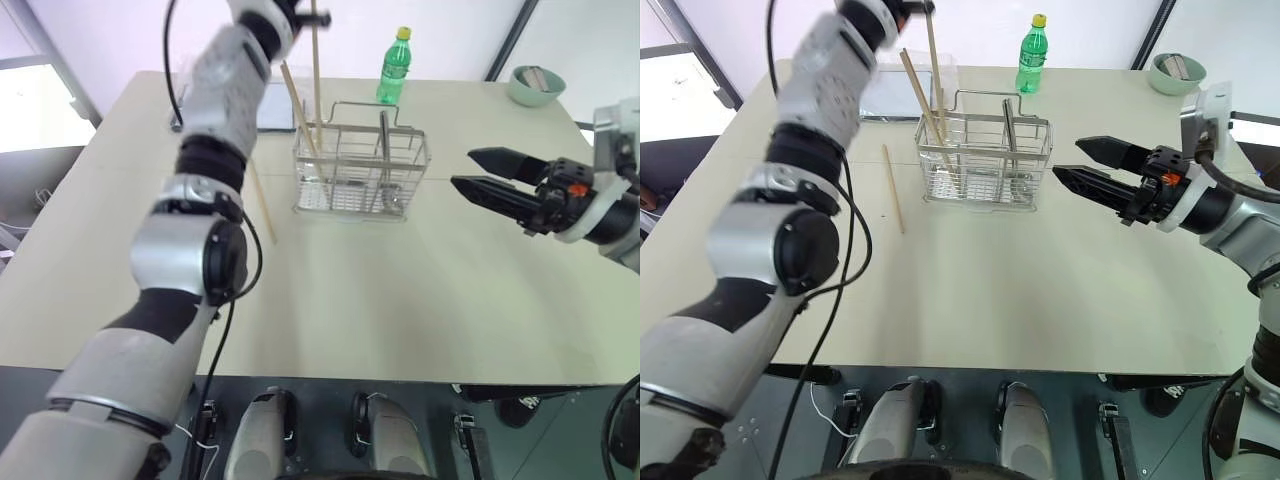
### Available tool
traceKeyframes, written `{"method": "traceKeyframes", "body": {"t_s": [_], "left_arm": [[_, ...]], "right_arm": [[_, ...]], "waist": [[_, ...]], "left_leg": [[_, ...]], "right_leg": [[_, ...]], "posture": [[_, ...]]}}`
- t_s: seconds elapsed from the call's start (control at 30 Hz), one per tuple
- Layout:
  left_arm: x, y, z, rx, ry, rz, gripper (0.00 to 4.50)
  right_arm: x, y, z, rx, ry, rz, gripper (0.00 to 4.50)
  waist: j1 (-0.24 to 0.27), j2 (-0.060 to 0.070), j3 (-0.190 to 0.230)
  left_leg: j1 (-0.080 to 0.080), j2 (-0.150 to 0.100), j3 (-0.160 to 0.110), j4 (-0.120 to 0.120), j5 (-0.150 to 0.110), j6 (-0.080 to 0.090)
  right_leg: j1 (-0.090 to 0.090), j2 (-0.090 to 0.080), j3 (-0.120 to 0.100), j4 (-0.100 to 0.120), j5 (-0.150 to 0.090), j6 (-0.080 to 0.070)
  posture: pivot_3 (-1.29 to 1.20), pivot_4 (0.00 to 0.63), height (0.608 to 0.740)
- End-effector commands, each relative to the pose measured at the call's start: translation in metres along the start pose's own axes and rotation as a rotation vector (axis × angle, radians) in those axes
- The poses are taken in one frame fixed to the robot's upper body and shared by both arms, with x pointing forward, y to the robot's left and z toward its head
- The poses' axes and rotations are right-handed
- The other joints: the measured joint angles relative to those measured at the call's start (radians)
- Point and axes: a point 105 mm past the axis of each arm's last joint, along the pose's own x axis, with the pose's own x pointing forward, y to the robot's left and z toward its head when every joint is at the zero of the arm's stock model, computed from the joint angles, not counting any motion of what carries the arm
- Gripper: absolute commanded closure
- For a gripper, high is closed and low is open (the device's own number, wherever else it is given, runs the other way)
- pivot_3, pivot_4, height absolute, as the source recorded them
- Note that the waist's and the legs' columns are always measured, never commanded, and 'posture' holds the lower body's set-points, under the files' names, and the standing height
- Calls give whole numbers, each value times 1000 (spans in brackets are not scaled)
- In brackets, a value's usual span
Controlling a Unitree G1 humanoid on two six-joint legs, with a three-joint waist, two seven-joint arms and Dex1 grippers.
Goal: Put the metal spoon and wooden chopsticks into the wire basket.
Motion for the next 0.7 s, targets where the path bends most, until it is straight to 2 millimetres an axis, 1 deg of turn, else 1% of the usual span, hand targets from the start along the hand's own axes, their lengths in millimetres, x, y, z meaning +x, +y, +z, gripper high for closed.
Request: {"method": "traceKeyframes", "body": {"t_s": [0.03,0.13,0.2,0.3,0.37,0.4,0.47,0.53,0.63,0.67,0.7], "left_arm": [[2,-13,15,39,-71,-31,4419],[-1,-13,7,28,-63,-21,3546],[-2,-12,6,21,-61,-14,2572],[-5,-7,12,20,-74,2,1160],[-6,-6,19,26,-83,5,129],[-8,-6,24,30,-89,4,47],[-11,-5,35,53,-100,-2,47],[-17,-2,53,93,-120,-2,47],[-28,18,81,94,-104,61,47],[-32,27,85,97,-67,89,47],[-36,39,82,93,11,138,47]], "right_arm": [[-2,3,11,-37,-37,-1,1088],[0,2,11,-34,-40,2,1088],[2,0,13,-33,-43,4,1088],[6,-3,14,-28,-51,10,1088],[8,-5,14,-26,-52,12,1088],[9,-6,13,-25,-52,12,1088],[11,-8,12,-25,-53,13,1088],[13,-9,11,-24,-56,16,1088],[15,-10,9,-32,-51,23,1088],[16,-10,9,-37,-47,26,1088],[16,-10,8,-40,-44,30,1088]], "waist": [[0,0,0],[0,0,0],[0,0,0],[-1,0,0],[-1,0,0],[-1,0,0],[-1,0,0],[-2,0,0],[-4,0,0],[-5,0,0],[-7,0,0]], "left_leg": [[-1,0,0,0,0,0],[-1,0,0,0,0,0],[-1,0,0,0,0,0],[-1,0,-1,0,0,0],[-1,0,-1,0,0,0],[-1,0,-1,0,0,0],[-1,0,-1,0,0,0],[-1,0,-1,0,0,0],[-1,0,-1,0,0,0],[-1,0,-1,0,0,0],[-1,0,-1,0,0,0]], "right_leg": [[0,0,0,0,0,0],[-1,0,0,0,0,0],[-1,0,0,0,0,0],[-1,0,0,0,0,0],[0,0,0,0,0,0],[0,0,0,0,0,0],[0,0,0,0,0,0],[-1,0,0,0,0,0],[-1,0,0,1,0,0],[-1,0,0,1,0,0],[0,0,0,1,0,0]], "posture": [[0,150,707],[0,150,707],[0,150,707],[0,150,707],[0,150,707],[0,150,707],[0,150,707],[0,150,707],[0,150,707],[0,150,707],[0,150,707]]}}
